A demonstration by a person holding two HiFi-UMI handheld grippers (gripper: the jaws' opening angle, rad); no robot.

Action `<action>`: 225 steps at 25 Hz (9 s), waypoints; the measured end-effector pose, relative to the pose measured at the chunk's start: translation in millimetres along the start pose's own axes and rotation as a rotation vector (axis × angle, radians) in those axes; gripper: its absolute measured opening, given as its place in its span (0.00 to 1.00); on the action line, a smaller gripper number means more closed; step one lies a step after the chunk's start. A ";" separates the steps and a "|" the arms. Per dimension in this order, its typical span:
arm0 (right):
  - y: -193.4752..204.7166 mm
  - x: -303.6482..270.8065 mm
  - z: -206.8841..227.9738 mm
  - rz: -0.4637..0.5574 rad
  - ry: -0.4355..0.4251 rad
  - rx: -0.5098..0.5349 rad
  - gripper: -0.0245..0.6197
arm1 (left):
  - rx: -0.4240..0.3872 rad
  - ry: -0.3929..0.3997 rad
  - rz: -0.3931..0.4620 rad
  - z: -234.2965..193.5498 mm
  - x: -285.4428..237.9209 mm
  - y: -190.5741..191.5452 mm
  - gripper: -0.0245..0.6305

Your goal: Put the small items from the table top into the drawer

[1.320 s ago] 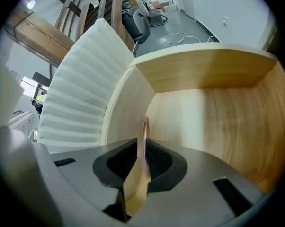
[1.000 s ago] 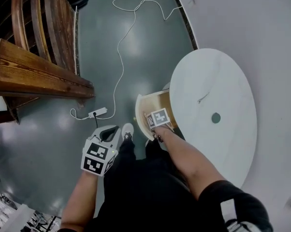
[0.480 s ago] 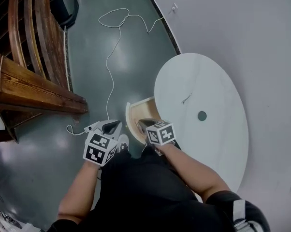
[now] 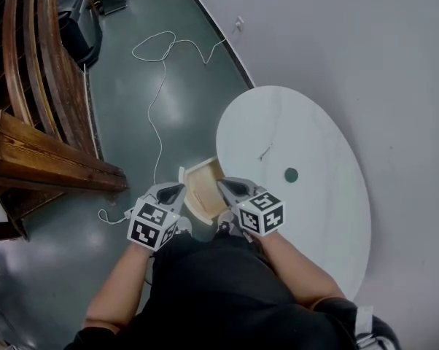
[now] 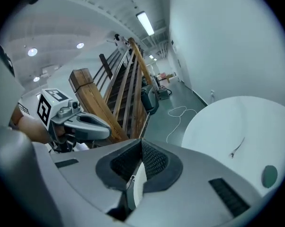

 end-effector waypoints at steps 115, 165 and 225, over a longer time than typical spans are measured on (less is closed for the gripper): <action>115.8 -111.4 18.8 -0.393 0.044 0.180 0.08 | 0.152 -0.110 -0.055 -9.5 16.0 57.1 0.06; 57.7 -108.1 14.1 -0.213 0.075 0.130 0.08 | 0.139 -0.069 -0.014 -20.7 19.5 41.7 0.06; 63.0 -20.0 199.0 -0.187 0.557 -0.188 0.12 | 0.009 -0.018 0.001 -4.2 -22.2 -25.7 0.06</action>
Point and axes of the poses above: the fingertips, and each gripper's own axes: x backward along the fingers, z to its right, y out of its underside, the point moved 5 cm from there along x, backward along the fingers, and after that the axes turned 9 degrees about y, right-handed, at the moved point
